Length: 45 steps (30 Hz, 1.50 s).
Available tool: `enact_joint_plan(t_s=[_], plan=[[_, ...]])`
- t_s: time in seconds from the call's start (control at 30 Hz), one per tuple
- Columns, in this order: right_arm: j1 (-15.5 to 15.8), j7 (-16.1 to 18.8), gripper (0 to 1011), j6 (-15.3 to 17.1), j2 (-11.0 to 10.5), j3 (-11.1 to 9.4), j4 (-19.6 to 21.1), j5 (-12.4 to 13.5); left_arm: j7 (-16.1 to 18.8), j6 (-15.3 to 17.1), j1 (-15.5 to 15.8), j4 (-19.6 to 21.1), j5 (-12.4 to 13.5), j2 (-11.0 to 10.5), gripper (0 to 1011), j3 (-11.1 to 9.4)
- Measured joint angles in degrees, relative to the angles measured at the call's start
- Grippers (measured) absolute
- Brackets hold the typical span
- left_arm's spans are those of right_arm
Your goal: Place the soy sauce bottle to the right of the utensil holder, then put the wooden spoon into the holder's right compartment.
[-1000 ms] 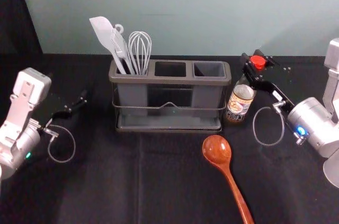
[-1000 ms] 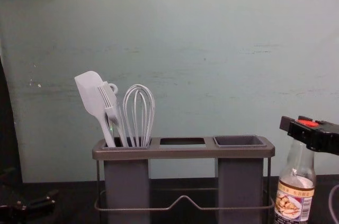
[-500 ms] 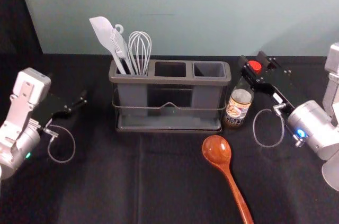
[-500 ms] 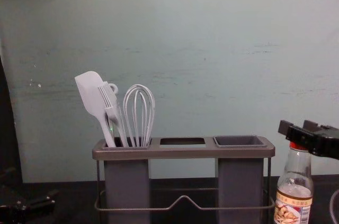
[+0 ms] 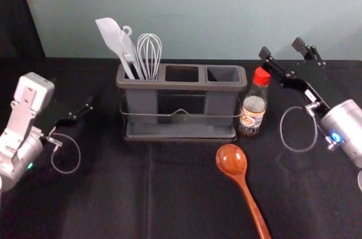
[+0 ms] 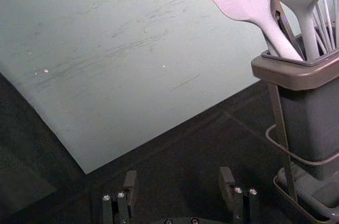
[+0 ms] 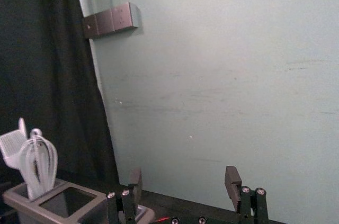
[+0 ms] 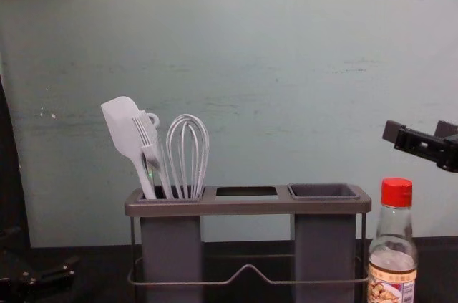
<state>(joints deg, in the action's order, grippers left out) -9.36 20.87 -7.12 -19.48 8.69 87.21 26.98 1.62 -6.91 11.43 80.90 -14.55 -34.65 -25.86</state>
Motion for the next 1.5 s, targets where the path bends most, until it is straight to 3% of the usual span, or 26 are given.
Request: enact_joint_plan(t_s=[0.3, 0.53, 0.77, 1.1, 1.2, 1.33, 1.43, 1.5], plan=[[5.38, 0.76, 1003, -0.58, -1.25, -0.28, 6.21, 1.04, 0.00, 0.00, 0.00, 0.00, 0.00, 0.00, 1000, 0.00], [10.65, 0.30, 1003, -1.93, -1.75, 0.57, 10.20, -0.51, 0.00, 0.00, 0.00, 0.00, 0.00, 0.00, 1000, 0.00], [14.39, -1.77, 1003, -2.95, -1.47, 2.64, 11.43, -5.45, 0.00, 0.00, 0.00, 0.00, 0.00, 0.00, 1000, 0.00], [17.69, -5.12, 1003, -7.93, 2.86, 4.36, 9.07, -11.44, 0.00, 0.00, 0.00, 0.00, 0.00, 0.00, 1000, 0.00], [18.38, -6.59, 1002, -11.03, 4.49, 4.74, 7.93, -14.20, 0.00, 0.00, 0.00, 0.00, 0.00, 0.00, 1000, 0.00], [19.65, -10.19, 1003, -14.85, 6.72, 5.12, 7.03, -20.24, 0.00, 0.00, 0.00, 0.00, 0.00, 0.00, 1000, 0.00], [20.40, -11.21, 1003, -15.28, 7.50, 5.14, 7.24, -22.11, 0.00, 0.00, 0.00, 0.00, 0.00, 0.00, 1000, 0.00], [20.92, -11.18, 1002, -13.20, 7.65, 4.98, 8.19, -21.98, 0.00, 0.00, 0.00, 0.00, 0.00, 0.00, 1000, 0.00]])
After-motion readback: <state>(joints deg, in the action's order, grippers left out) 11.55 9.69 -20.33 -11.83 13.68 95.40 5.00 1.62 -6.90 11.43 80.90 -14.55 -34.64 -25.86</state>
